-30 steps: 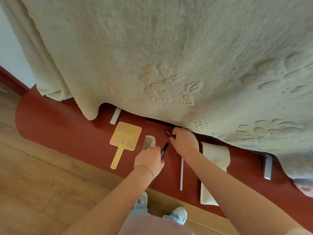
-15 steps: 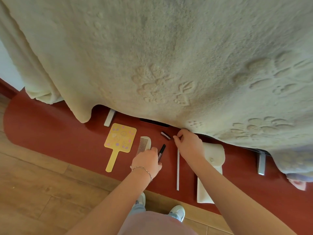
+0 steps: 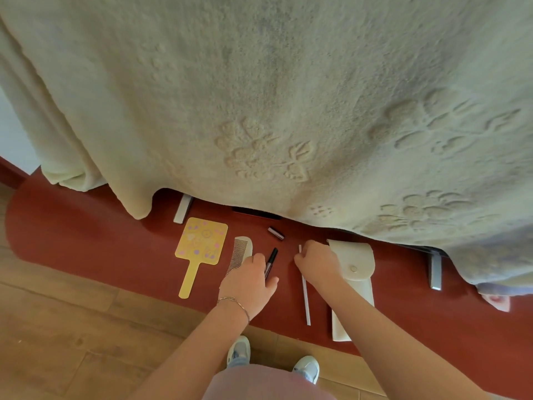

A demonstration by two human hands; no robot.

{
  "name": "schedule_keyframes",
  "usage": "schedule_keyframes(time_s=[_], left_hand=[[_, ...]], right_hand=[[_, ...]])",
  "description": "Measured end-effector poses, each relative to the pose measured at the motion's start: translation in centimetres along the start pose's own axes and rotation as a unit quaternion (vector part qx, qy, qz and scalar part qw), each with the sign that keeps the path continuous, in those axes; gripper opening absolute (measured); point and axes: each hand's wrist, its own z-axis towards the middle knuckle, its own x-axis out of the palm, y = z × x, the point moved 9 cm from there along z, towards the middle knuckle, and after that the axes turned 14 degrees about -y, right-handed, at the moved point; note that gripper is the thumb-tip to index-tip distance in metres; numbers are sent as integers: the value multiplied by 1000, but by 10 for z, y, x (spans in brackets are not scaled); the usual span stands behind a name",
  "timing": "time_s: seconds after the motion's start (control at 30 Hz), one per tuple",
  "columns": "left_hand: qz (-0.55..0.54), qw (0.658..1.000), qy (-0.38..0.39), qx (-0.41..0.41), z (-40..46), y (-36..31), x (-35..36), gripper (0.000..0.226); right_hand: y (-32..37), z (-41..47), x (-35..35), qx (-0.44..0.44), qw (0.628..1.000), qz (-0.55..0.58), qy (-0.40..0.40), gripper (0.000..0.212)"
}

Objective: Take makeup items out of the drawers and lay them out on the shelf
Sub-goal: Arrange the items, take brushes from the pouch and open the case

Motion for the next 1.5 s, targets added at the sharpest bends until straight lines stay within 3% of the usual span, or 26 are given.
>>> schedule_keyframes(time_s=[0.3, 0.47, 0.63, 0.73, 0.83, 0.97, 1.5], left_hand=[[-23, 998, -2, 55, -20, -23, 10, 31], [-25, 998, 26, 60, -30, -27, 21, 28], [-31, 997, 39, 61, -33, -31, 28, 35], [-46, 996, 47, 53, -31, -36, 31, 41], [-48, 996, 44, 56, -30, -44, 32, 39], [-25, 997, 17, 65, -26, -52, 24, 38], [-7, 996, -49, 70, -31, -54, 3, 44]], right_hand=[[-7, -7, -2, 18, 1000, 0, -23, 30], [-21, -13, 8, 74, 997, 29, 16, 33], [-22, -22, 10, 81, 991, 83, 66, 22], [-22, -31, 4, 125, 967, 206, 85, 20], [-19, -39, -8, 170, 915, 356, 87, 17], [-16, -44, -23, 181, 871, 452, 59, 17], [-9, -45, -48, 197, 859, 472, -19, 19]])
